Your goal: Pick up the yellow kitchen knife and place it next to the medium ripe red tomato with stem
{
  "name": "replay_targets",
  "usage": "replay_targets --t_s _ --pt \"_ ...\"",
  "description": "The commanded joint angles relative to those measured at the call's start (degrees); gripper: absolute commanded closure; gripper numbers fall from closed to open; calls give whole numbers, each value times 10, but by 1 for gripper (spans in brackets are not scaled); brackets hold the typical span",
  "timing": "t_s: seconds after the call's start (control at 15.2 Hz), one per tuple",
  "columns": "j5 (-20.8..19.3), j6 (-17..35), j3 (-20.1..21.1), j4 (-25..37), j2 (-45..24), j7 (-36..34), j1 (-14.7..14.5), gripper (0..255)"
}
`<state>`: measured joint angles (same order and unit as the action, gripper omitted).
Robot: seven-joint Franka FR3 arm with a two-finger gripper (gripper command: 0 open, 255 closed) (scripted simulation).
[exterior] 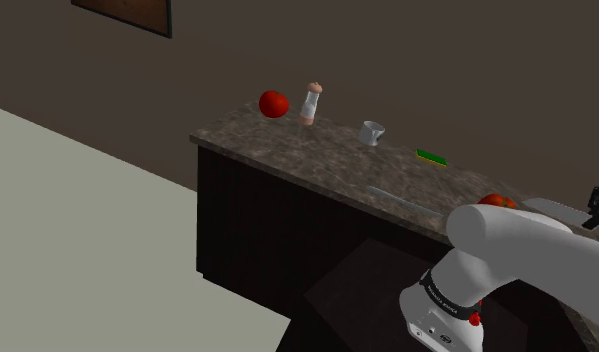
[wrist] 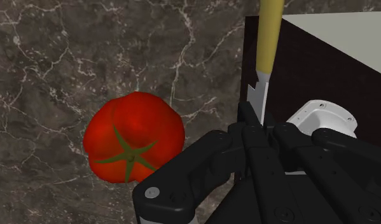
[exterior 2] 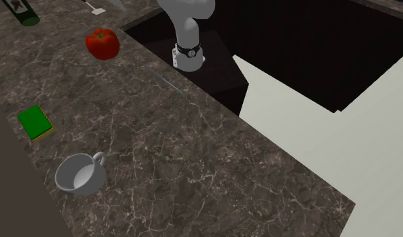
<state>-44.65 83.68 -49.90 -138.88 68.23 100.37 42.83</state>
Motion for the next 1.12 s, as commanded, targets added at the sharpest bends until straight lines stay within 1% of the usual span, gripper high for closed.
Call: replay_targets --t_s 0.0,1.06 --pt "-10 9 -11 -10 3 1 2 255" --pt "-96 93 -106 -99 21 -12 22 255"
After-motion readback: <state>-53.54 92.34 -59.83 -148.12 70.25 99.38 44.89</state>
